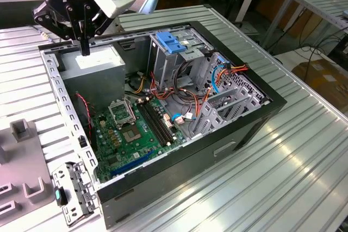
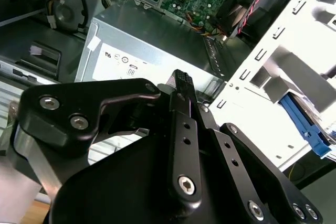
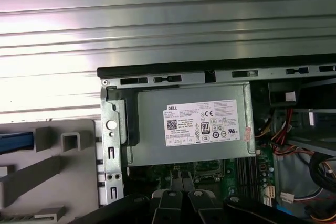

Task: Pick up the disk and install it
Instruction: 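Reach for the disk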

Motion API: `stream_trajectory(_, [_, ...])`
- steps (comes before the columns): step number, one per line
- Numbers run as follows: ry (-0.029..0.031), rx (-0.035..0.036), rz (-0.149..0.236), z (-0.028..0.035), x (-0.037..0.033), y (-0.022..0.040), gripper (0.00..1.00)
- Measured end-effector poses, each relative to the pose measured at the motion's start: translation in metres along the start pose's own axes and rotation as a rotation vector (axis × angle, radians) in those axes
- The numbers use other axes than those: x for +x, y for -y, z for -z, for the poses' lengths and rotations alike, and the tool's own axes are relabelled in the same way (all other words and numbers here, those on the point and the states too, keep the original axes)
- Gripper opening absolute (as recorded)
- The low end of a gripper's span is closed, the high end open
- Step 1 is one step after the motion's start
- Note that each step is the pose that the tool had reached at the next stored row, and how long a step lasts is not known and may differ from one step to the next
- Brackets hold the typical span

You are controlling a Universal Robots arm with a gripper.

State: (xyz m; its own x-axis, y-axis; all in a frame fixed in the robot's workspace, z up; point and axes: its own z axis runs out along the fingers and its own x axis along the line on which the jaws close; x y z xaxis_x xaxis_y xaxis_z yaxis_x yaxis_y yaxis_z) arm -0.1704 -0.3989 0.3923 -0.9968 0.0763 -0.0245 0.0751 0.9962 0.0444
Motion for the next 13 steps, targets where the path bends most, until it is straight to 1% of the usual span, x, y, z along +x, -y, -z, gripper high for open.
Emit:
stream_trajectory(8, [0.0000, 0.0000, 0.000, 0.0001, 0.0105, 0.0008, 0.11])
stream_trajectory(13, [0.0000, 0.0000, 0.000, 0.0002, 0.0195, 0.0015, 0.11])
